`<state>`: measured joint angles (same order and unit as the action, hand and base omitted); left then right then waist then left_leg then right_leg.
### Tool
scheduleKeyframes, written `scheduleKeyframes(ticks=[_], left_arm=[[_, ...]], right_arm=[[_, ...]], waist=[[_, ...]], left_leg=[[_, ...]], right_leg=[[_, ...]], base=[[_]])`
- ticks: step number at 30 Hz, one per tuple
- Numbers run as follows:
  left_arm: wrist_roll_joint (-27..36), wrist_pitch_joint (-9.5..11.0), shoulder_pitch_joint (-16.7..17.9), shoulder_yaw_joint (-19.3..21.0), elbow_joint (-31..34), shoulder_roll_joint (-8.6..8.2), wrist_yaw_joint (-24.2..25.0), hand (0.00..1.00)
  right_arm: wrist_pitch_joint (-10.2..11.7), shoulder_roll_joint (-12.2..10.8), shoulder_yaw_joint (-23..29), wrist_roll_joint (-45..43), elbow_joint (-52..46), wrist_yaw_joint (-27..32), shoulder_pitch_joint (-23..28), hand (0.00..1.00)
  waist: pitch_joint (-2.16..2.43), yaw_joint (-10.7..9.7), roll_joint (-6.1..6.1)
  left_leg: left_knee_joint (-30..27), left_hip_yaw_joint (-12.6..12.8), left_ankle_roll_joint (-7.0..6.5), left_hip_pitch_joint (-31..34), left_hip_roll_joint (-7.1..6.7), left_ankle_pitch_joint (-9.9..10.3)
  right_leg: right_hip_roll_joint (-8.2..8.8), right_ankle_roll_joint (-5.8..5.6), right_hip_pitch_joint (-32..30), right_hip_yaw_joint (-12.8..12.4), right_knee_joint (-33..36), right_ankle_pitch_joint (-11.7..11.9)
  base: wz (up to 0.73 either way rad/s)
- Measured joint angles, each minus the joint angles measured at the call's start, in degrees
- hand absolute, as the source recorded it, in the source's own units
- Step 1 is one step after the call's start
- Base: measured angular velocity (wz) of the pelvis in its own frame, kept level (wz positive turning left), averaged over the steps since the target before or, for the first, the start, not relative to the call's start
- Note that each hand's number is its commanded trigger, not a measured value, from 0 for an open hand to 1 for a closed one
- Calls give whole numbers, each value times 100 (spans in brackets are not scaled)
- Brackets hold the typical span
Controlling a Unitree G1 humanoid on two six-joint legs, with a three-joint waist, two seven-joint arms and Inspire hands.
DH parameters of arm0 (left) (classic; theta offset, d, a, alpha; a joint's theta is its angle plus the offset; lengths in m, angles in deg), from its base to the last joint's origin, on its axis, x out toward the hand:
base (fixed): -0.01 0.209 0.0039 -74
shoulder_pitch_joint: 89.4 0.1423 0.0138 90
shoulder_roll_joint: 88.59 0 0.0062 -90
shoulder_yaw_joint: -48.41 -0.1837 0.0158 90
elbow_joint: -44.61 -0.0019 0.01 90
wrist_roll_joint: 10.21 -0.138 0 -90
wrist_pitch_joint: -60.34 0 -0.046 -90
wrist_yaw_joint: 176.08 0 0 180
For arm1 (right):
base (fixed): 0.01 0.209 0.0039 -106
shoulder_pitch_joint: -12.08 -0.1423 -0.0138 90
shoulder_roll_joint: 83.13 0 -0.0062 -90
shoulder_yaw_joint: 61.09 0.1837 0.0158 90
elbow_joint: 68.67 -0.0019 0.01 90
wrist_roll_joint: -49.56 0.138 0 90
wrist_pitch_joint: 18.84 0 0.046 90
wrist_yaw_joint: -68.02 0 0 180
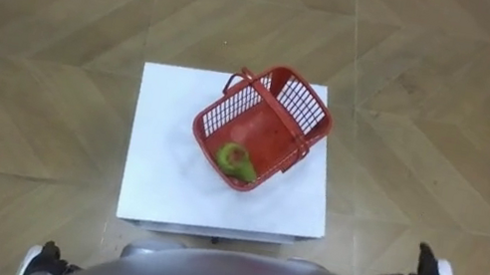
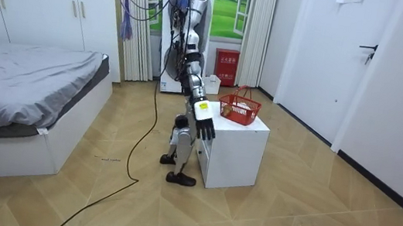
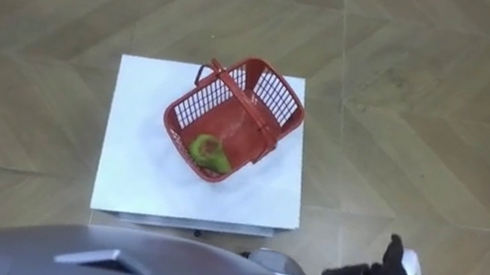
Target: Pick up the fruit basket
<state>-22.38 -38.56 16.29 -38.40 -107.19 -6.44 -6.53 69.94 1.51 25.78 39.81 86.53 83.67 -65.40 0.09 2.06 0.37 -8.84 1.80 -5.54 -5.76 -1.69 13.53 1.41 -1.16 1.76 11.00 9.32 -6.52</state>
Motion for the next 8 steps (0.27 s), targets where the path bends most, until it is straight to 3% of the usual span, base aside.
scheduleKeyframes(ticks=[5,8], left_arm=[[-209,-130,-31,10,-1,-81,217,0],[-344,-165,-68,62,-3,-95,253,0]], right_arm=[[-320,-116,11,-157,423,-317,-16,0],[-507,-182,1,-179,479,-589,-81,0]], waist=[[-52,-13,-106],[-53,-2,-115]], left_leg=[[-4,-61,5,-100,-4,3],[-4,-68,21,-119,-5,12]], right_leg=[[0,0,109,27,20,-30],[-5,10,117,19,40,-63]], base=[[6],[1]])
